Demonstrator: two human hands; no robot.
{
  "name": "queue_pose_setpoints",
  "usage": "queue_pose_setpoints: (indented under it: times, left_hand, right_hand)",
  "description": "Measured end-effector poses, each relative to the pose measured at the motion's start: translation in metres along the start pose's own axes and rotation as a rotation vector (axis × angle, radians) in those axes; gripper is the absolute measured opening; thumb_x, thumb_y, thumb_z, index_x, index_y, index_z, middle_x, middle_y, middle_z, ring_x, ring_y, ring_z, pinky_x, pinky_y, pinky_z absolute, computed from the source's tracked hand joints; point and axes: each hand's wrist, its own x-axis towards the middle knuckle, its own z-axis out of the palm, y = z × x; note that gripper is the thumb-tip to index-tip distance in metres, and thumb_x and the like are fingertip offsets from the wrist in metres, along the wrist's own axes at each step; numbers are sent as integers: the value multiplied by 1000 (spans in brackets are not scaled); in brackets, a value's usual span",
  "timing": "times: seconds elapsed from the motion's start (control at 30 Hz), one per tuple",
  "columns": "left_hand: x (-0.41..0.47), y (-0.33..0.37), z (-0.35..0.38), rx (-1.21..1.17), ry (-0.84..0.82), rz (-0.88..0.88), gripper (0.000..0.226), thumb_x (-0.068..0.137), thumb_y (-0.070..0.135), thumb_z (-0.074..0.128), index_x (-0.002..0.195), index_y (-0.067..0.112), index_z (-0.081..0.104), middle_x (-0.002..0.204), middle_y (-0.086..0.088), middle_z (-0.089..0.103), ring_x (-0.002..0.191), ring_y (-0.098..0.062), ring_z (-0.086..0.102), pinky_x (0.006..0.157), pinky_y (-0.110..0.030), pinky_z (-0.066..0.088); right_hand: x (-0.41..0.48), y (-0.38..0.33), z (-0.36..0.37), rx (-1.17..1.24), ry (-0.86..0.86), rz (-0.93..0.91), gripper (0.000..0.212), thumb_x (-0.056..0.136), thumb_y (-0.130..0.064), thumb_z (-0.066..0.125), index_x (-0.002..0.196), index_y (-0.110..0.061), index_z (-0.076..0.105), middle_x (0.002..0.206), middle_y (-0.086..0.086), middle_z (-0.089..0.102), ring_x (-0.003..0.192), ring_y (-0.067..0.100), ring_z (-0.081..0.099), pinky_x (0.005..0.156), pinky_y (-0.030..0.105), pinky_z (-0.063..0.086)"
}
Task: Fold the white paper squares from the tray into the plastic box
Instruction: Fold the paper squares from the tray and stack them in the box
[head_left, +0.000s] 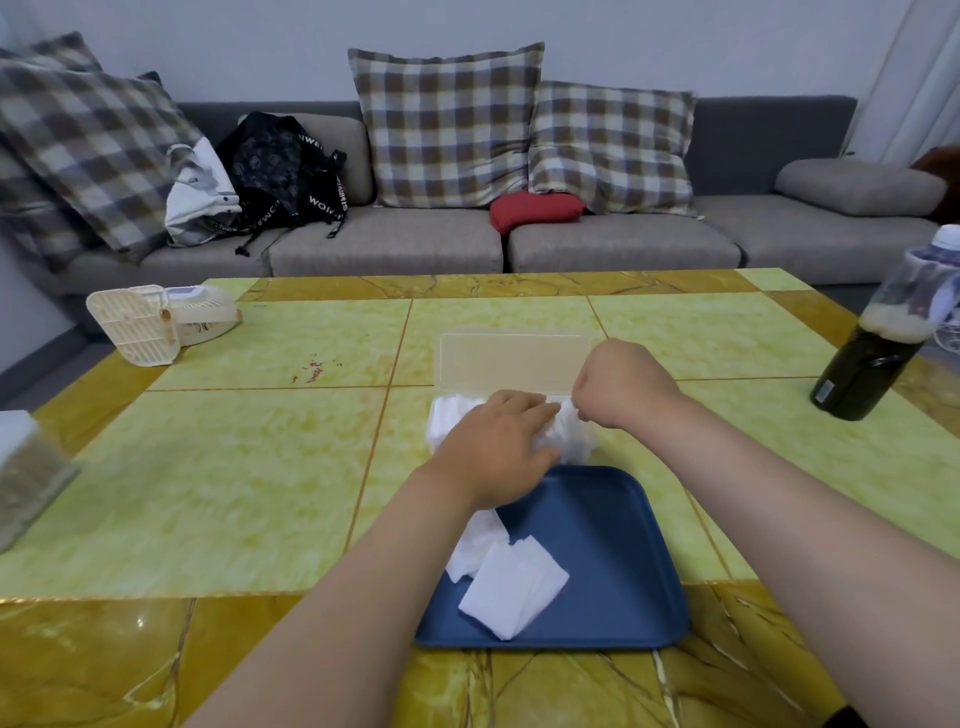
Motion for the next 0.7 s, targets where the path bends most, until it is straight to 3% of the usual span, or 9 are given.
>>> queue_pose_setpoints:
  times: [0.13,0.23,0.3,0.4,0.47,0.5,0.57,0.63,0.7]
  left_hand:
    - [1,9,6,143,-197,-12,68,101,54,32,159,26,9,168,2,4,154,-16,-2,124,-40,-4]
    - [-3,9,-2,7,-140,-40,65,104,51,30,159,27,7,168,3,3,154,-12,-2,124,-38,-6]
    - [-6,1,-8,64,-67,-121,63,104,50,29,159,28,8,168,3,1,154,-14,-4,124,-41,-7]
    - [-16,-15,-12,216,-79,-330,67,101,57,22,159,28,5,167,-2,-13,153,-23,-16,122,-51,-10]
    - [-23,-19,-10,98,-134,-417,71,100,61,22,159,29,-2,165,-3,-20,151,-26,-21,122,-50,-9]
    - [-25,-20,-9,28,-143,-424,73,100,61,23,159,30,-4,165,-2,-22,151,-26,-23,122,-48,-8]
    - [-27,-19,-7,41,-135,-396,75,99,62,23,159,27,-6,165,-2,-23,150,-25,-24,122,-47,-12]
    - [-25,-18,-5,149,-121,-374,77,99,63,19,159,24,-8,165,-4,-21,150,-22,-24,119,-50,-18]
    - [-22,-18,-4,220,-108,-359,78,99,63,18,159,21,-8,165,-4,-20,150,-21,-24,118,-51,-20]
  right_hand:
    - [-7,20,0,84,-27,-79,27,76,-5,51,54,-15,61,56,-1,56,57,24,52,50,28,42]
    - [-17,25,2,86,-63,-136,35,85,-18,54,50,-19,57,55,-5,54,57,19,50,51,28,39]
    - [-19,24,7,75,-96,-146,36,87,-22,53,51,-18,54,53,-2,50,55,19,45,51,28,35]
    - [-23,22,12,105,-153,-143,27,85,-14,48,60,-12,55,60,12,49,55,23,41,53,33,37]
    - [-23,22,15,144,-197,-133,26,88,-10,46,70,-2,62,68,20,57,53,22,40,48,32,40]
    - [-22,23,16,167,-206,-130,28,90,-9,46,86,6,69,84,27,66,51,22,41,47,30,41]
    - [-22,25,16,190,-200,-140,32,93,-7,46,112,10,64,110,27,68,49,20,42,49,30,43]
    - [-20,28,17,198,-178,-156,32,96,-10,47,115,6,68,118,18,71,61,26,61,64,39,56]
    - [-17,33,19,192,-159,-183,30,95,-13,47,104,2,72,114,14,73,90,38,67,80,46,57]
